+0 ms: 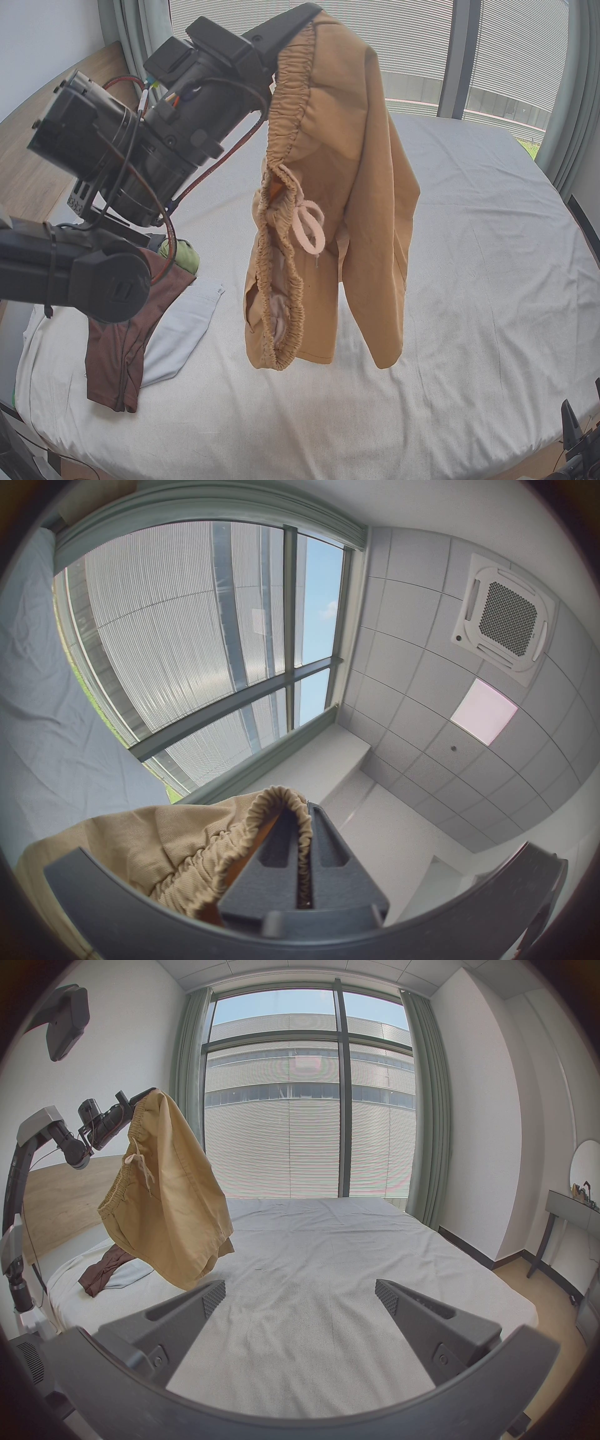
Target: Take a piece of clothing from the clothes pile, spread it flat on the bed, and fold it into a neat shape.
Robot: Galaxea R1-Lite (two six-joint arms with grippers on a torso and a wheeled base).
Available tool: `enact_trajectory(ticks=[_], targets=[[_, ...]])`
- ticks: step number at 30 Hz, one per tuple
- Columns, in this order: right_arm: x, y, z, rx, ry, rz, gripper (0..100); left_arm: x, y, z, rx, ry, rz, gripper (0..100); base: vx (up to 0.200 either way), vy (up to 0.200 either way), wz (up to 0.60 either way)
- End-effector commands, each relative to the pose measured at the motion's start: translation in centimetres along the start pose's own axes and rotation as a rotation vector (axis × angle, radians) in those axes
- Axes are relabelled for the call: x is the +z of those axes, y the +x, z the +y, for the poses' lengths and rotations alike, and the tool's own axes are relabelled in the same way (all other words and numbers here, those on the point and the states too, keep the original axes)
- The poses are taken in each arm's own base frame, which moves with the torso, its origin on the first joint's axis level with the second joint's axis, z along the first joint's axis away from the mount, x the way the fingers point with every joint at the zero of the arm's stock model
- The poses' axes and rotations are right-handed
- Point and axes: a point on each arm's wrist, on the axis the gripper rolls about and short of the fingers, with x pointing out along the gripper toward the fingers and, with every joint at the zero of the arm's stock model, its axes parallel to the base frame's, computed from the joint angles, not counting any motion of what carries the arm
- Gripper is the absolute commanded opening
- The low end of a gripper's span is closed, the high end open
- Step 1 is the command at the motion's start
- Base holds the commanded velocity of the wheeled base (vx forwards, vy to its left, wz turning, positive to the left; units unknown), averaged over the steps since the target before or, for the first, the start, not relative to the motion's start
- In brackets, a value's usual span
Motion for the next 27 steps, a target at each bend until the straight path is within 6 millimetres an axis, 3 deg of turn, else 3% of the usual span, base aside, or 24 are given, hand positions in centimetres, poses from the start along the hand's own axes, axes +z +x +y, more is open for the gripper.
enact_trajectory(ticks=[1, 8, 18, 27], targets=[[-0.5, 0.1, 0.0, 0.0, 0.0, 0.01, 100, -0.2, -0.4, 2.0, 0.055, -0.014, -0.015, 0, 0.0, 0.0, 0.0], [-0.5, 0.1, 0.0, 0.0, -0.002, 0.01, 100, -0.1, -2.4, 5.3, 0.157, -0.001, -0.045, 0, 0.0, 0.0, 0.0], [-0.5, 0.1, 0.0, 0.0, -0.002, 0.008, 100, -0.9, -6.4, 7.3, 0.262, 0.011, -0.017, 0, 0.0, 0.0, 0.0], [-0.5, 0.1, 0.0, 0.0, -0.002, 0.01, 100, -0.4, -7.4, 8.7, 0.304, 0.093, -0.004, 0, 0.0, 0.0, 0.0]])
